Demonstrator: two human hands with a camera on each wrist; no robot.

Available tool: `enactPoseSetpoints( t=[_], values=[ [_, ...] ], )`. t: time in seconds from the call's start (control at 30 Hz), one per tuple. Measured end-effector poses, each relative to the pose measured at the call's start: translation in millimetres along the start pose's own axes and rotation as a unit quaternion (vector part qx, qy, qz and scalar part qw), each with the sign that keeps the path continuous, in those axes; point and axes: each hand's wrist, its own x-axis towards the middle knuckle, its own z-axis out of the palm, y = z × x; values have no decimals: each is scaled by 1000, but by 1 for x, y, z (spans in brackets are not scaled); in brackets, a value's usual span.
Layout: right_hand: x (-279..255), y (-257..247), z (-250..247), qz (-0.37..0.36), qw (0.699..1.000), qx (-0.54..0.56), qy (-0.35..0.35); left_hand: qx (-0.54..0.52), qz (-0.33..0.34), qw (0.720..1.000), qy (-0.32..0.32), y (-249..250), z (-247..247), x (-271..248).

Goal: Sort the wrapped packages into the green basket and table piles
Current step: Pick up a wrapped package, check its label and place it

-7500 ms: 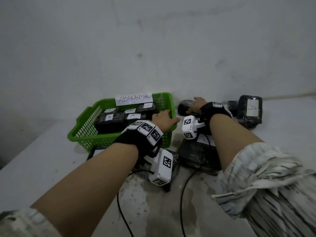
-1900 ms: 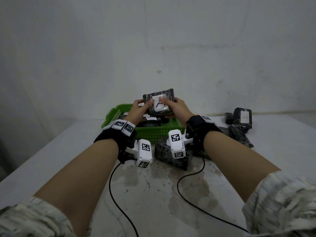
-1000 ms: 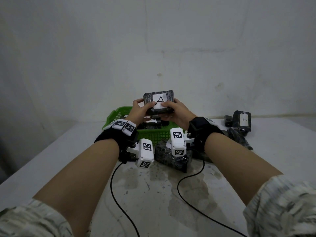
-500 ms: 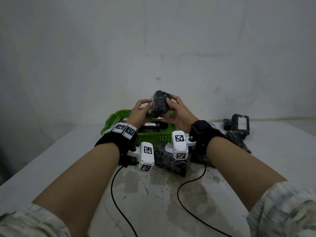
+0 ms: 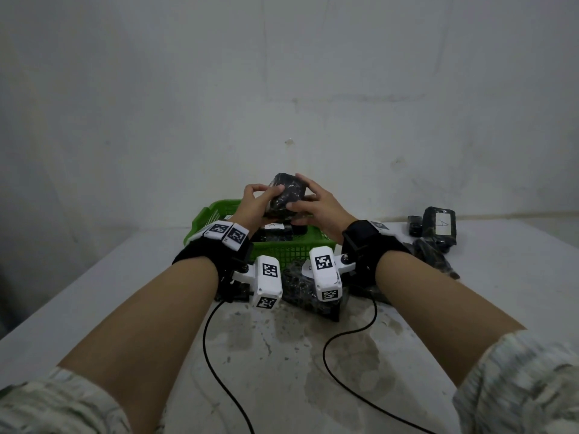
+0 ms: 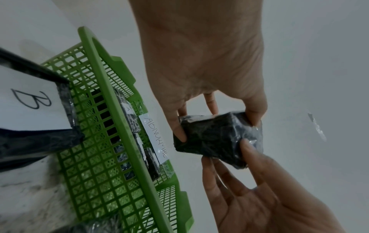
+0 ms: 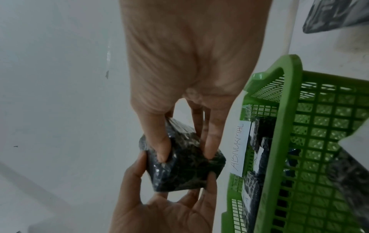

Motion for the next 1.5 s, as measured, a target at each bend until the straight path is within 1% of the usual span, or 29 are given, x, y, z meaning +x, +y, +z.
enactPoseSetpoints(
  t=[0.07,0.13,0.23,0.3,0.37,0.47,0.5,0.57,0.7,0.73,0.8,0.87,0.93,1.03,1.1,1.23,1.37,1.4,1.5],
  values=[
    [1,2,3,-13,999,-29,25,27,1,1000,5,-2,-2,2],
    [6,1,5,-33,996,-53,70,60,-5,998,-10,-2,-5,3],
    [10,2,4,-49,990,-16,133,56,-26,997,-38,-3,-6,-1],
    [12,-2,0,-42,986,23,158,50,-17,997,-47,-4,-6,-3],
    [10,-8,-2,20,987,47,150,80,13,995,-61,-5,-7,-3],
    [6,-14,-8,118,987,47,100,124,45,987,-86,-5,-6,-4],
    [3,-16,-10,132,987,37,81,130,56,986,-87,-5,-5,-3],
    [-2,-16,-13,148,986,59,46,149,80,983,-74,-4,-4,-2],
    [-4,-13,-11,157,983,91,25,176,104,977,-62,-4,1,-4],
    [-4,-13,-11,158,984,74,19,176,105,977,-60,-4,3,-5],
    [-6,-14,-10,143,989,40,4,150,87,984,-49,-6,3,-4],
    [-10,-14,-9,130,991,25,-10,92,51,993,-49,-6,0,-4],
    [-10,-12,-11,137,990,27,-7,61,29,996,-64,-7,-3,-5],
    [-8,-9,-10,131,991,9,4,52,19,995,-87,-8,-5,-7],
    [-8,-10,-6,122,992,16,13,42,7,996,-81,-6,-4,-8],
    [-2,-7,-3,94,994,51,27,72,1,996,-54,-4,-4,-8],
    [-5,-8,-5,115,987,109,18,86,-22,992,-91,-4,-11,-10],
    [-7,-9,-6,119,987,111,16,82,-34,991,-103,-4,-13,-10],
    [-5,-7,-6,95,992,73,26,54,-63,987,-136,-3,-16,-14]
  ],
)
